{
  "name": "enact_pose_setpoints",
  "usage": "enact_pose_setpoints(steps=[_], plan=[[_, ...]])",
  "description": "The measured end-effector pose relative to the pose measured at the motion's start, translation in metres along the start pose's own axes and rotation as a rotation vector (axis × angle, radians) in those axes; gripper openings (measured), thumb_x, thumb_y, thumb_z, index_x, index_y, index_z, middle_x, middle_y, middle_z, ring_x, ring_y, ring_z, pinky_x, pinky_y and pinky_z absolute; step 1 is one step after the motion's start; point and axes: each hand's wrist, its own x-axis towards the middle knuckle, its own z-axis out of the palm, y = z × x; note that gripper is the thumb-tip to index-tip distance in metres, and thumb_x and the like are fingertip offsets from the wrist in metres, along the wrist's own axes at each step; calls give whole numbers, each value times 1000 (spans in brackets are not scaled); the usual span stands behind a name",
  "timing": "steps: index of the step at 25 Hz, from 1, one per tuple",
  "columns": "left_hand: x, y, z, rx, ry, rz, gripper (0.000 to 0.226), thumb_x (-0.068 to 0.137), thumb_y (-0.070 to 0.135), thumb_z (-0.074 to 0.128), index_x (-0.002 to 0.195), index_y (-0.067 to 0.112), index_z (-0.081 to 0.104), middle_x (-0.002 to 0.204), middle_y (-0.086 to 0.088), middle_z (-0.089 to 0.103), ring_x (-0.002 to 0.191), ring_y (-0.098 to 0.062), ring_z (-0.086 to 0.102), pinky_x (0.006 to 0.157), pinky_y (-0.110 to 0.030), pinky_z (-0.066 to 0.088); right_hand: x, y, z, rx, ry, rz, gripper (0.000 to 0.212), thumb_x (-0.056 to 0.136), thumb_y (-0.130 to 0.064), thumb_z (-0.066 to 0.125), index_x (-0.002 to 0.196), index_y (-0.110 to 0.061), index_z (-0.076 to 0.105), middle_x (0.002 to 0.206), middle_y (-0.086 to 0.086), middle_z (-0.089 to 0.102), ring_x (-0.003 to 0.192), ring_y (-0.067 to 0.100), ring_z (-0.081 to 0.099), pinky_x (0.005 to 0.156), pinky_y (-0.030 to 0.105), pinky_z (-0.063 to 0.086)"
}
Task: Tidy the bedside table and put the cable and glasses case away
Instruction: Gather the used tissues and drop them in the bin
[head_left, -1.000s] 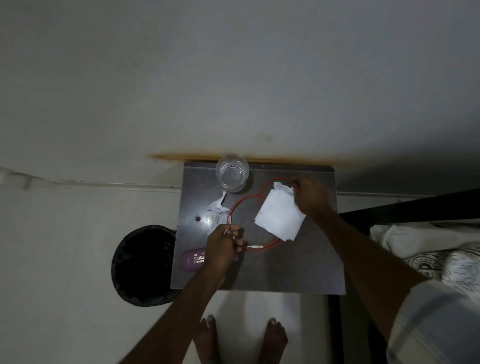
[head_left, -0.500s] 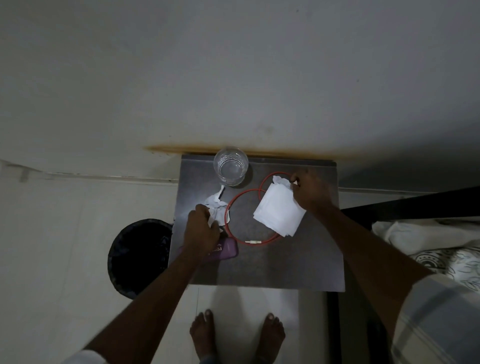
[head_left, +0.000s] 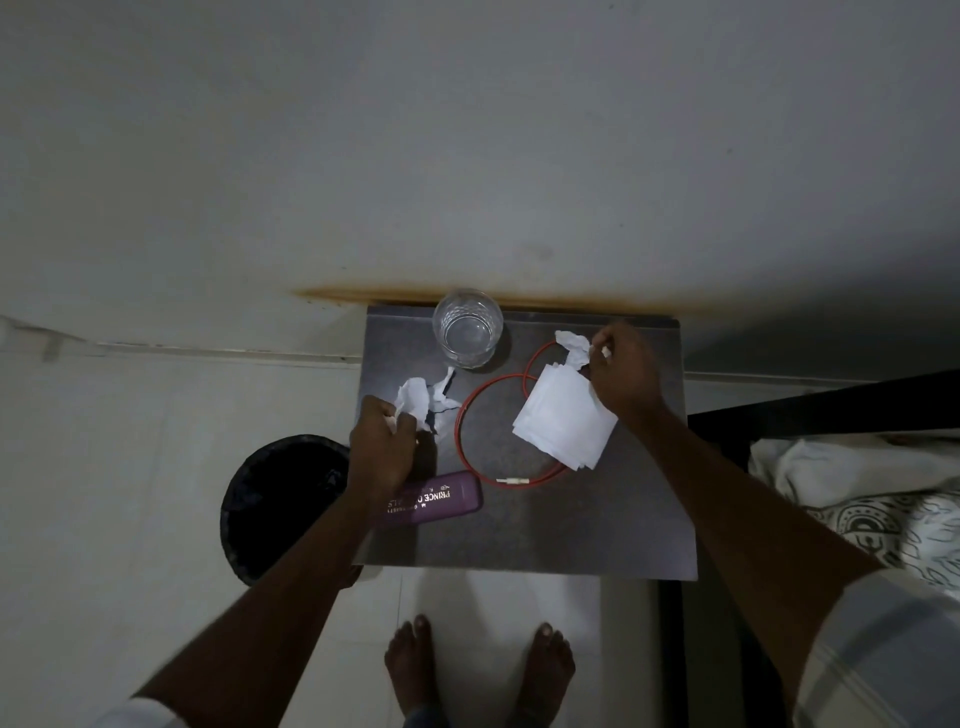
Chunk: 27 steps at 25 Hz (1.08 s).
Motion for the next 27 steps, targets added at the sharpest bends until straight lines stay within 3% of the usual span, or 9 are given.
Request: enact_pose_setpoints(steps=[4,8,10,12,16,18,21,24,27], plan=[[8,2,-10,-82,34,76,29,85,-6,40,103,16,43,92,-9,60,79,-26,59,71,-37,48,8,13,11,-55,-76,-33,18,80,4,64,97,-3,66,98,14,65,89,20,56,76,27,38],[16,7,-6,-47,-50,191,23,85,-10,42,76,8,52,73,-3,56,69,-14,52,62,-21,41,10,4,5,-31,98,-8,16,83,5,55,85,-4,68,89,12,64,82,22,58,70,26,38],[23,8,1,-124,-87,59,14,88,2,47,78,7,55,82,-9,59,76,-19,55,71,-27,44,4,-5,-1,39,187,-3,15,83,4,55,87,-3,68,89,10,64,81,20,58,70,27,41],[31,8,9,-85,-104,6,21,87,24,45,90,8,59,97,-14,60,90,-27,59,81,-41,46,-4,-13,-8,119,238,-4,14,82,3,56,88,-3,67,90,12,66,82,21,59,71,27,45],[32,14,23,56,-160,223,21,86,24,59,103,14,52,105,-9,53,87,-21,58,73,-35,51,-37,-30,-6,281,211,109,16,87,1,55,99,-5,65,94,8,67,81,14,61,71,17,45],[30,9,28,142,-170,336,24,88,17,63,107,13,51,105,-6,47,81,-18,55,66,-28,47,-56,-39,1,306,170,169,20,89,0,55,104,-6,67,94,2,66,79,8,59,72,17,46],[32,2,28,182,-117,428,12,91,10,57,99,3,55,98,-14,52,83,-26,54,67,-27,35,-78,-53,20,378,130,159,25,86,5,54,103,-5,69,97,6,67,85,15,60,77,17,47],[34,5,13,36,-172,215,15,97,21,53,95,7,55,93,-7,58,83,-20,55,70,-29,36,-93,-72,43,453,83,202,27,80,-13,51,91,-33,66,94,7,69,83,25,66,79,40,55],[23,14,-10,-488,-307,-167,14,95,23,50,92,11,57,83,-5,66,61,-14,61,59,-29,42,-105,-102,64,378,63,151,34,79,-11,50,104,-29,66,102,3,71,94,27,67,86,46,55]])
